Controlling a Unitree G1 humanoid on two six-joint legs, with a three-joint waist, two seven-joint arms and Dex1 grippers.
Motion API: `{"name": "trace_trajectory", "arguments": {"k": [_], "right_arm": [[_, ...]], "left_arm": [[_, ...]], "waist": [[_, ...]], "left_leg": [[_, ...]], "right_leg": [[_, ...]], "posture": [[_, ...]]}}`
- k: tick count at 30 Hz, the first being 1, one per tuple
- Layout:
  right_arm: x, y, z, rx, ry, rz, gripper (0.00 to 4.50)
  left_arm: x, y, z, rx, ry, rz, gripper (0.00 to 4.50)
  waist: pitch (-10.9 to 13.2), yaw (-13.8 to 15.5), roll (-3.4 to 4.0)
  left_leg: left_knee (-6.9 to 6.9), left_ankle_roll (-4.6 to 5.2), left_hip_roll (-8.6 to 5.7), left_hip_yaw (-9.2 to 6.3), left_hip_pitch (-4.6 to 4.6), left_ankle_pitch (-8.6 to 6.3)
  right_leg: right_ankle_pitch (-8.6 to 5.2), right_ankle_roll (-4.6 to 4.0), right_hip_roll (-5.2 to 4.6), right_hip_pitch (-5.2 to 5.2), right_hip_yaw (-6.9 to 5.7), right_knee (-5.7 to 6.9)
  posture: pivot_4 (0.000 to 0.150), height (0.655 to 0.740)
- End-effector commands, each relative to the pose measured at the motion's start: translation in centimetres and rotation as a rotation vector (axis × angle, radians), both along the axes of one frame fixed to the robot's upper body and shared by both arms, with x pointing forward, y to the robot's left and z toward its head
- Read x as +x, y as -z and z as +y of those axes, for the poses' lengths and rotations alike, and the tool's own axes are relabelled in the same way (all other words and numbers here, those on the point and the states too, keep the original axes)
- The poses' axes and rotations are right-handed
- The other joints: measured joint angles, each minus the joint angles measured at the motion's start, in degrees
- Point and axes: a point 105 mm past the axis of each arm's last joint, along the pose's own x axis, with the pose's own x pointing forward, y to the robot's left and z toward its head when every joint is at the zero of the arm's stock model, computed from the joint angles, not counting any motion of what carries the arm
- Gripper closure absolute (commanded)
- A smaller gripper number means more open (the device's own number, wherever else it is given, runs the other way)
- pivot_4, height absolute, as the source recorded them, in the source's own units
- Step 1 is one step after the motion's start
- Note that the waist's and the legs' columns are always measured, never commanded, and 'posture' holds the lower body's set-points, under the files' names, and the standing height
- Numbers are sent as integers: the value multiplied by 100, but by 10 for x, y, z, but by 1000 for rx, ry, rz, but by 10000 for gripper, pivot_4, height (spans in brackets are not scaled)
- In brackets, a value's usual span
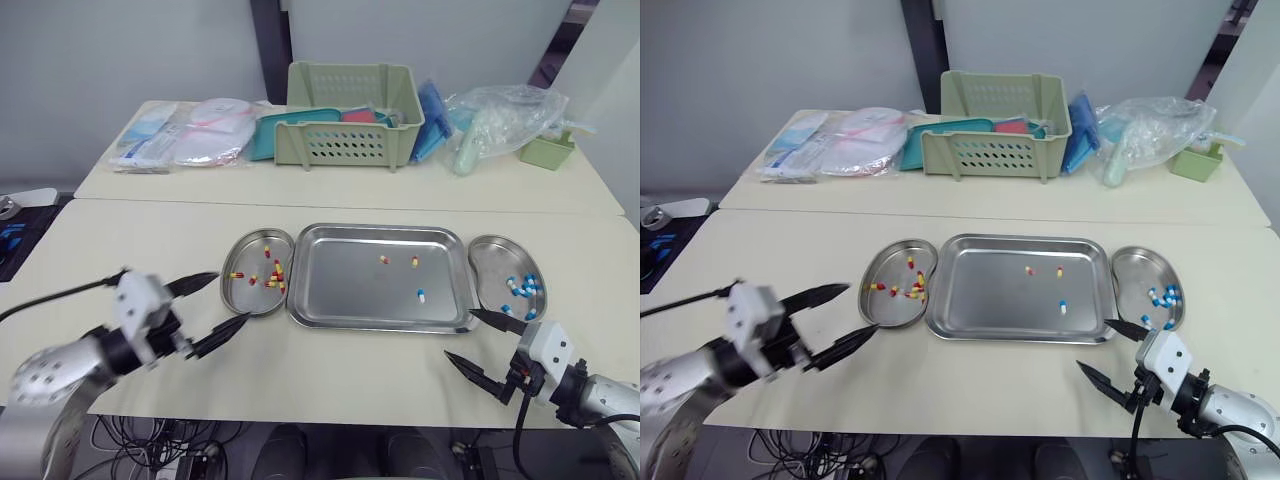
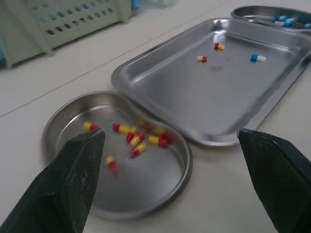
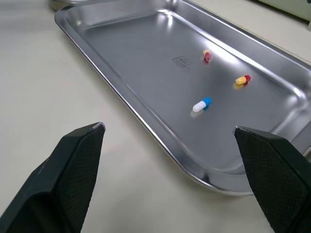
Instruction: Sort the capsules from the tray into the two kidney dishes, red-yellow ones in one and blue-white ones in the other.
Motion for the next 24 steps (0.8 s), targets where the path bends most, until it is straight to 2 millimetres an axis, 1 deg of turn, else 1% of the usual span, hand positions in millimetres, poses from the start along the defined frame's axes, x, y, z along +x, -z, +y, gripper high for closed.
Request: {"name": "trace_trajectory", "arguments": {"k": [1, 4, 7, 10, 13, 18, 24], "right_arm": [[-1, -6, 2, 21, 12, -37, 275], [-4, -3, 4, 32, 22, -34, 275], [-4, -3, 7, 43, 37, -41, 275], [-5, -2, 7, 51, 56, -47, 275], [-7, 1, 8, 53, 66, -45, 275], [-10, 5, 10, 57, 77, -42, 275], [-11, 7, 10, 66, 93, -43, 275]], "left_arm": [[15, -7, -33, 4, 59, -8, 0], [40, -7, -63, -15, 87, 8, 0], [64, -3, -87, -6, 69, 41, 0], [77, 2, -109, 12, 85, 75, 0], [92, 8, -129, 19, 60, 101, 0], [108, 18, -157, 44, 44, 119, 0], [120, 30, -177, 57, 14, 133, 0]], "waist": [[0, -19, 0], [0, -13, 1], [0, -12, 0], [0, -21, 0], [0, -7, 0], [0, -11, 0], [0, -12, 0]], "left_leg": [[1, 0, 1, -1, -1, 0], [4, 0, 1, 0, -1, 0], [6, 0, -1, 0, -1, 1], [9, 0, -3, -1, -3, 1], [7, 0, -3, -1, -4, 1], [10, -1, -4, -1, -5, 1], [10, -1, -5, -1, -5, 2]], "right_leg": [[0, 0, 2, -2, -1, 3], [0, 0, 2, -2, 0, 6], [1, 1, 2, -2, 1, 6], [1, 1, 2, -2, 0, 6], [0, 1, 2, -3, 0, 5], [0, 1, 2, -3, 0, 5], [0, 1, 1, -3, 0, 5]], "posture": [[1500, 7400], [1500, 7400], [1500, 7400], [1500, 7400], [1500, 7400], [1500, 7400], [1500, 7400]]}}
